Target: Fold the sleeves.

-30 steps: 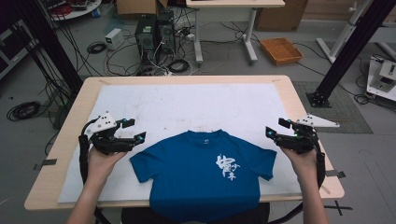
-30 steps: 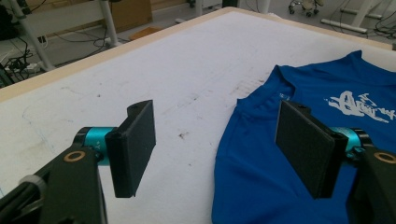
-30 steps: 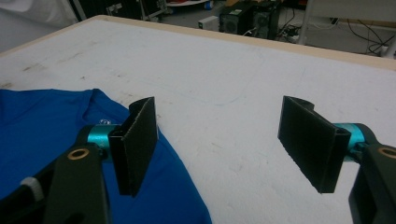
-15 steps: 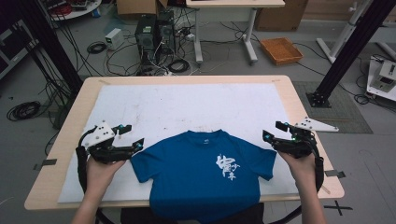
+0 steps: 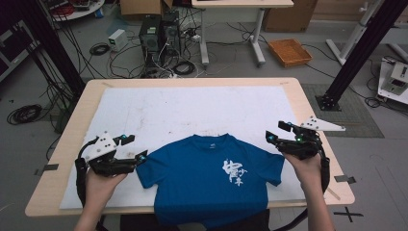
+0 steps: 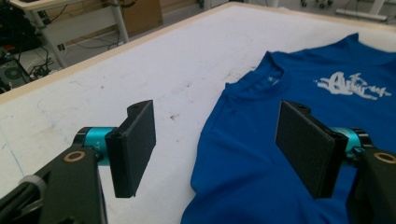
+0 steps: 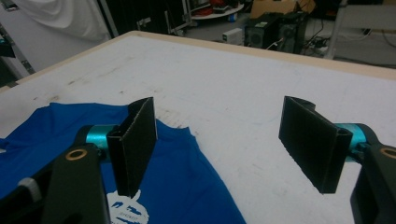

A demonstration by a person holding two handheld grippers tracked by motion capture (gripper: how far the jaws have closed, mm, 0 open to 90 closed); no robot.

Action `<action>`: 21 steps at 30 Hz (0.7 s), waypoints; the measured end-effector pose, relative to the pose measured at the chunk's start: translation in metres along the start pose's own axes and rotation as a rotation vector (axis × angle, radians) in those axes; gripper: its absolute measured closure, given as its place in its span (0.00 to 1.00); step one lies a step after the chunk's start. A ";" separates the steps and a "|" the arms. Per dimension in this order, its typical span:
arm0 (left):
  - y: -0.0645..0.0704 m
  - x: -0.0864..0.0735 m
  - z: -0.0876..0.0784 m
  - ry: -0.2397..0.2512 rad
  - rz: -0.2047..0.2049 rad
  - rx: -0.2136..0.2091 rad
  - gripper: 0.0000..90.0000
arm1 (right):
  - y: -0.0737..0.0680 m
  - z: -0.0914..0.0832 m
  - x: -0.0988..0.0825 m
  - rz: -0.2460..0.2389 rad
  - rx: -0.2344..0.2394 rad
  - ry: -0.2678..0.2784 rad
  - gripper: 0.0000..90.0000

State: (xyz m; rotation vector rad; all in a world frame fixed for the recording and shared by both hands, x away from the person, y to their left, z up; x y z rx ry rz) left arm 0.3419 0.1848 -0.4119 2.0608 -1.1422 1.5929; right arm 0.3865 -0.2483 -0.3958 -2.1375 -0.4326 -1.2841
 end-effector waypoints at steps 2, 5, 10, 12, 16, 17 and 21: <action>-0.001 0.003 0.001 0.020 0.000 -0.001 0.32 | -0.003 0.003 -0.002 -0.007 0.007 -0.013 0.31; -0.008 0.004 0.006 0.007 -0.019 -0.011 0.32 | -0.009 0.001 -0.001 -0.025 0.013 -0.017 0.31; -0.014 -0.005 0.007 -0.011 -0.081 -0.044 0.36 | -0.008 -0.012 0.008 -0.040 -0.008 0.006 0.31; -0.016 -0.017 0.007 -0.039 -0.128 -0.074 0.38 | -0.004 -0.019 0.012 -0.030 -0.017 0.027 0.31; -0.019 -0.058 0.010 -0.127 -0.265 -0.093 0.49 | 0.004 -0.031 0.016 -0.014 -0.038 0.060 0.31; -0.019 -0.058 0.010 -0.127 -0.265 -0.093 0.52 | 0.006 -0.033 0.017 -0.009 -0.043 0.066 0.31; -0.015 -0.087 0.013 -0.240 -0.318 -0.112 0.58 | 0.012 -0.036 0.017 0.012 -0.044 0.083 0.31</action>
Point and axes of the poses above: each handheld gripper's, and its own axes: z roughly forward along the jaws, x roughly out of its top, y roughly to its right, the point moved 9 cm from there along z, roughly forward along the jaws, and after that the axes turned 11 degrees about z, right-handed, at the moved point
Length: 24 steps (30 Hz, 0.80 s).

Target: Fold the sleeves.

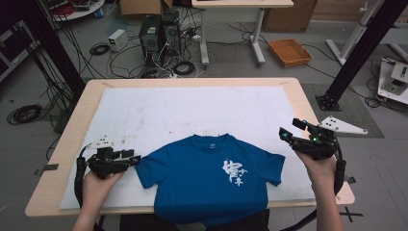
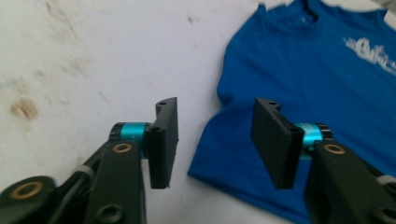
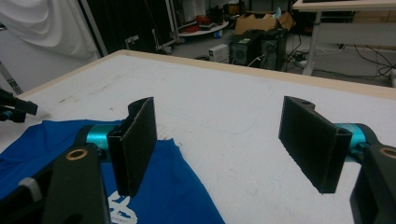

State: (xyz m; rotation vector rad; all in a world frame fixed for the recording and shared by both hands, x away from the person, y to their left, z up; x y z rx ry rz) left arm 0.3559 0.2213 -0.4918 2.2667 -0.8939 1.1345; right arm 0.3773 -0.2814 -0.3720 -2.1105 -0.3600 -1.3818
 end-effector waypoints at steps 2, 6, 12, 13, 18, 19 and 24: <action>0.001 -0.001 0.002 -0.013 0.010 0.003 0.59 | 0.001 0.002 -0.001 -0.001 -0.003 -0.004 0.31; 0.000 -0.008 0.008 -0.068 0.033 0.044 0.65 | -0.004 0.004 0.001 -0.009 0.004 -0.013 0.31; -0.001 -0.011 0.010 -0.080 0.057 0.087 0.72 | -0.011 0.001 0.006 -0.032 0.005 -0.004 0.31; -0.001 -0.011 0.010 -0.080 0.057 0.087 0.74 | -0.011 0.001 0.006 -0.032 0.004 -0.003 0.31; 0.003 -0.011 0.010 -0.084 0.069 0.078 0.87 | -0.010 0.001 0.005 -0.029 0.004 -0.005 0.31; 0.003 -0.011 0.010 -0.084 0.069 0.075 0.90 | -0.010 0.000 0.006 -0.027 0.004 -0.003 0.31; 0.006 -0.002 0.005 -0.055 0.059 0.051 0.97 | -0.009 -0.002 0.007 -0.029 0.002 0.001 0.31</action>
Point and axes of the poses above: each handheld gripper's, and its own axes: z roughly forward along the jaws, x roughly out of its top, y roughly to its right, the point moved 9 cm from there along z, roughly forward along the jaws, and after that the axes turned 11 degrees about z, right-handed, at the moved point
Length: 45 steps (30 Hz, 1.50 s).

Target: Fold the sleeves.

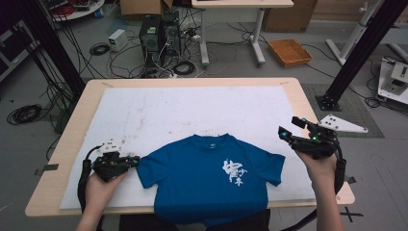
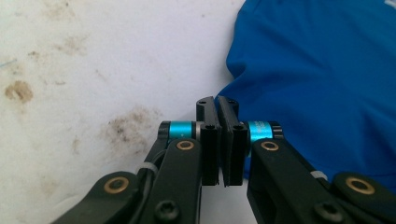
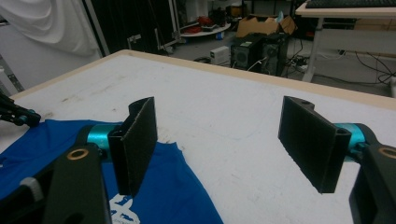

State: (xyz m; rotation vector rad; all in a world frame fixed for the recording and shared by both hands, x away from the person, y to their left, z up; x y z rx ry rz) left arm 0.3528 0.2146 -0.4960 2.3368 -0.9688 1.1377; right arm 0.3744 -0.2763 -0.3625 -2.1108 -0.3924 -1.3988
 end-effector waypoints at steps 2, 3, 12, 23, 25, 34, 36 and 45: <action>0.003 0.007 -0.005 0.023 0.007 -0.010 0.97 | 0.001 -0.001 0.000 0.001 0.000 0.004 0.31; 0.005 0.012 -0.007 0.033 0.008 -0.016 0.98 | 0.001 -0.001 0.001 -0.001 0.000 0.006 0.31; 0.030 0.052 -0.015 0.068 -0.048 -0.088 0.98 | 0.002 -0.002 0.001 0.013 0.000 0.011 0.31; 0.071 0.084 0.019 0.088 -0.120 -0.219 0.98 | 0.004 -0.001 0.000 0.018 0.001 0.011 0.31; 0.079 0.090 0.027 0.100 -0.136 -0.248 0.98 | 0.005 -0.001 -0.001 0.020 0.000 0.008 0.31; 0.101 0.096 0.068 0.097 -0.146 -0.287 0.97 | 0.007 -0.001 -0.003 0.022 -0.009 0.003 0.31; 0.106 0.096 0.074 0.091 -0.140 -0.299 0.97 | 0.008 -0.001 -0.004 0.028 -0.011 0.003 0.31; 0.094 0.092 0.049 0.175 -0.089 -0.234 0.74 | 0.015 -0.001 -0.007 0.039 -0.026 0.000 0.31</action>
Point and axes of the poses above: each handheld gripper's, and its own axes: z roughly forward along the jaws, x roughly out of its top, y roughly to its right, the point moved 9 cm from there along z, roughly forward along the jaws, and after that the axes turned 11 degrees about z, right-handed, at the moved point
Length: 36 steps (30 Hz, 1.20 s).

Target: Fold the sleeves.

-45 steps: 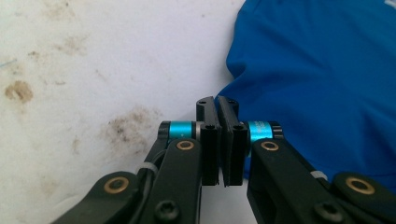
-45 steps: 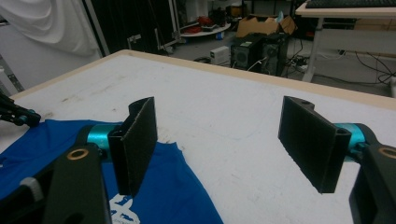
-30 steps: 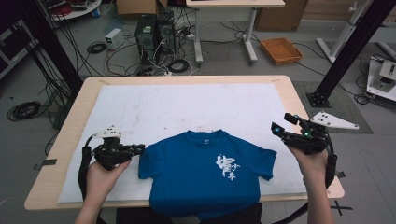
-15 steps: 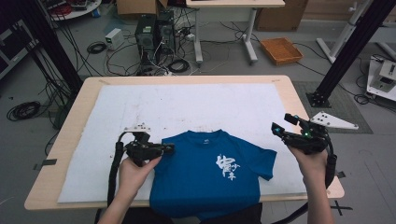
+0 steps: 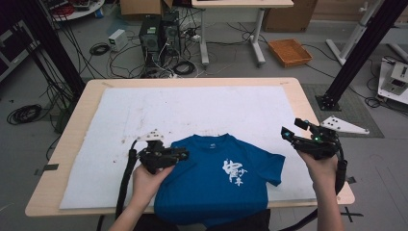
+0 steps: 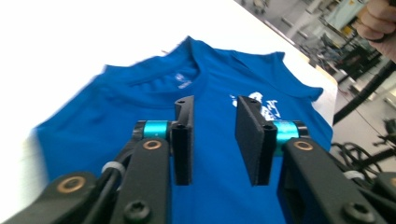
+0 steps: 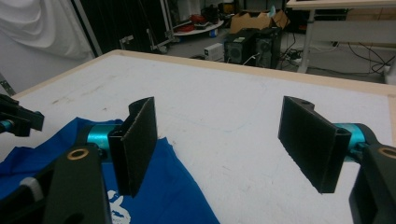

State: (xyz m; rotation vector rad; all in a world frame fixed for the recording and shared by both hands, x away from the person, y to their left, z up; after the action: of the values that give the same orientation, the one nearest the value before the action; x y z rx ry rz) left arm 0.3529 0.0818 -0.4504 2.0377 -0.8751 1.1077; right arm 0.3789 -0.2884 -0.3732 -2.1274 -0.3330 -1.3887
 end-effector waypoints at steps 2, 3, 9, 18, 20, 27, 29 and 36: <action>-0.007 -0.009 -0.013 -0.023 -0.012 0.048 0.73 | 0.001 -0.001 0.000 0.002 -0.001 0.001 0.31; -0.009 -0.014 -0.019 -0.033 -0.025 0.061 0.72 | 0.001 -0.001 0.000 0.002 -0.002 0.004 0.31; -0.012 -0.044 -0.035 -0.086 -0.085 0.099 0.66 | 0.002 -0.001 0.000 0.004 -0.004 0.003 0.31; 0.006 -0.051 -0.017 -0.131 -0.005 0.016 0.89 | 0.001 0.000 -0.001 0.001 -0.003 -0.002 0.31; 0.016 -0.048 -0.015 -0.125 0.060 -0.020 0.91 | 0.002 -0.001 -0.001 0.008 -0.006 -0.002 0.31; 0.047 -0.049 -0.005 -0.128 0.248 -0.178 0.82 | 0.005 -0.001 -0.003 0.012 -0.011 -0.005 0.31; 0.053 -0.052 -0.004 -0.151 0.304 -0.214 0.76 | 0.005 -0.002 -0.003 0.009 -0.012 -0.003 0.31; 0.057 -0.047 -0.011 -0.108 0.361 -0.262 0.68 | 0.011 -0.002 -0.006 0.023 -0.024 -0.009 0.31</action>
State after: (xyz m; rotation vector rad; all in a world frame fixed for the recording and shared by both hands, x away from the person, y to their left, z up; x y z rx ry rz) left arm 0.2836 0.0694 -0.4740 1.7775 -1.4075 1.0089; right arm 0.3798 -0.2981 -0.3818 -2.1505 -0.2961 -1.3777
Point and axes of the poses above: each handheld gripper's, and its own axes: z roughly forward along the jaws, x roughly out of its top, y roughly to its right, the point moved 9 cm from there along z, roughly forward along the jaws, and after that the axes turned 11 degrees about z, right-handed, at the moved point
